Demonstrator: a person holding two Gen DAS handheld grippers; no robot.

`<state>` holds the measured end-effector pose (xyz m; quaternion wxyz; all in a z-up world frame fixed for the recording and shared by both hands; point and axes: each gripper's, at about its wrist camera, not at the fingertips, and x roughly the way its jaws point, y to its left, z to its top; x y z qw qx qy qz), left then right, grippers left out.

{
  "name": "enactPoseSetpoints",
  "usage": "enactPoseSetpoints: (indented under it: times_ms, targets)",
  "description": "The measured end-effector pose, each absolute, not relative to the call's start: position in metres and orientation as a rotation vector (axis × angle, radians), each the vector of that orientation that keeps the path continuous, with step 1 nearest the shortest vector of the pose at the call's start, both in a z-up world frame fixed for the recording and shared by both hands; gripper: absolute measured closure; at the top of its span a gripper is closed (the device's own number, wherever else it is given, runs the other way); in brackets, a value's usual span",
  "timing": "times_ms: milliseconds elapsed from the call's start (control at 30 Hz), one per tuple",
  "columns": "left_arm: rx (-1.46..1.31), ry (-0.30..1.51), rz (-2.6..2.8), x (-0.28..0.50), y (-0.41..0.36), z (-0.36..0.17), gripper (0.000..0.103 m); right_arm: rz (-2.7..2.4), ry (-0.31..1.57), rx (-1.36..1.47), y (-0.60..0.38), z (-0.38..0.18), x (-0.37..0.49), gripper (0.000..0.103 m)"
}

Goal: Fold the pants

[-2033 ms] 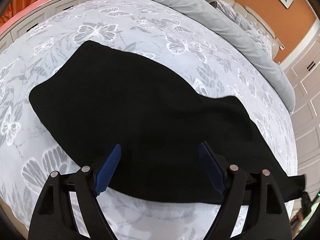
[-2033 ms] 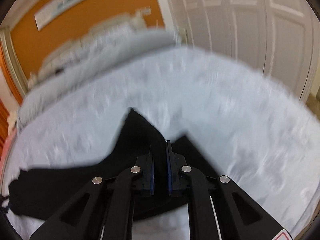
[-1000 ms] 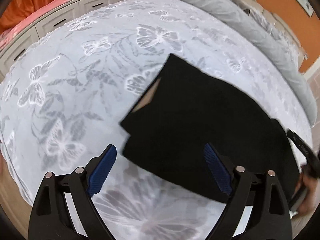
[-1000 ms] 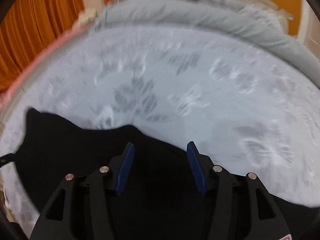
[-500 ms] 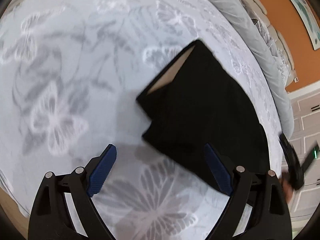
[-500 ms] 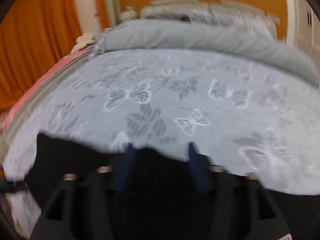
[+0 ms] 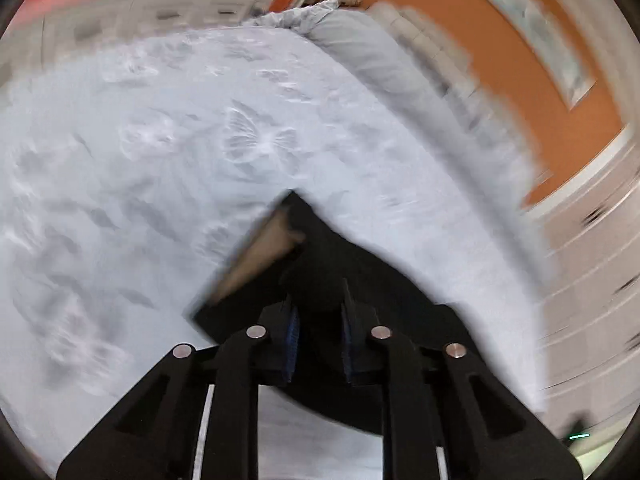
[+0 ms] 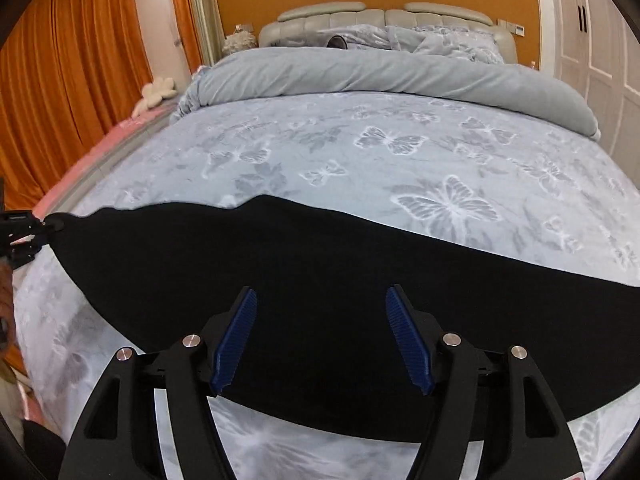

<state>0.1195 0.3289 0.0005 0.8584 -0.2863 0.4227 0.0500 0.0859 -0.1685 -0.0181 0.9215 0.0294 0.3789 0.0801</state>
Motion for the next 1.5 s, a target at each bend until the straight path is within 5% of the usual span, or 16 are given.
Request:
enactPoseSetpoints:
  times_ms: [100, 267, 367, 433, 667, 733, 1000, 1100, 1200, 1233, 1267, 1433, 1500]
  targets:
    - [-0.700, 1.119, 0.219, 0.131, 0.343, -0.062, 0.084, 0.117, 0.829, 0.046, -0.183, -0.031, 0.090, 0.038]
    - [-0.602, 0.930, 0.367, 0.098, 0.340, -0.011, 0.079, 0.023, 0.826, 0.086, -0.234, -0.024, 0.084, 0.038]
    - [-0.547, 0.812, 0.426, 0.079, 0.331, 0.016, 0.061, -0.098, 0.800, 0.118, -0.281, -0.017, 0.076, 0.038]
    - [-0.539, 0.764, 0.400, 0.075, 0.313, 0.025, 0.037, -0.158, 0.792, 0.158, -0.311, -0.011, 0.071, 0.038]
    - [-0.290, 0.847, 0.198, 0.100, 0.198, 0.014, 0.032, -0.553, 0.738, 0.253, -0.464, 0.003, 0.027, 0.037]
    - [-0.216, 0.871, 0.142, 0.101, 0.161, 0.005, 0.021, -0.642, 0.738, 0.364, -0.514, -0.004, 0.004, 0.037]
    - [0.099, 0.818, 0.062, 0.097, 0.041, -0.008, 0.008, -0.671, 0.806, 0.437, -0.592, -0.049, -0.033, 0.038]
    - [0.134, 0.804, 0.033, 0.096, 0.015, -0.012, 0.008, -0.610, 0.852, 0.406, -0.597, -0.071, -0.015, 0.059]
    - [0.178, 0.818, 0.007, 0.098, -0.001, -0.024, 0.008, -0.607, 0.865, 0.378, -0.596, -0.083, -0.003, 0.059]
    - [0.195, 0.828, 0.007, 0.098, -0.004, -0.028, 0.008, -0.604, 0.861, 0.372, -0.596, -0.083, -0.001, 0.066]
    - [0.214, 0.847, 0.008, 0.100, -0.006, -0.034, 0.008, -0.592, 0.850, 0.376, -0.596, -0.081, 0.000, 0.083]
    - [0.201, 0.897, -0.013, 0.109, -0.007, -0.045, 0.008, -0.585, 0.752, 0.381, -0.595, -0.042, -0.010, 0.089]
    - [0.197, 0.895, -0.009, 0.112, -0.006, -0.044, 0.008, -0.594, 0.836, 0.411, -0.604, -0.067, -0.006, 0.088]
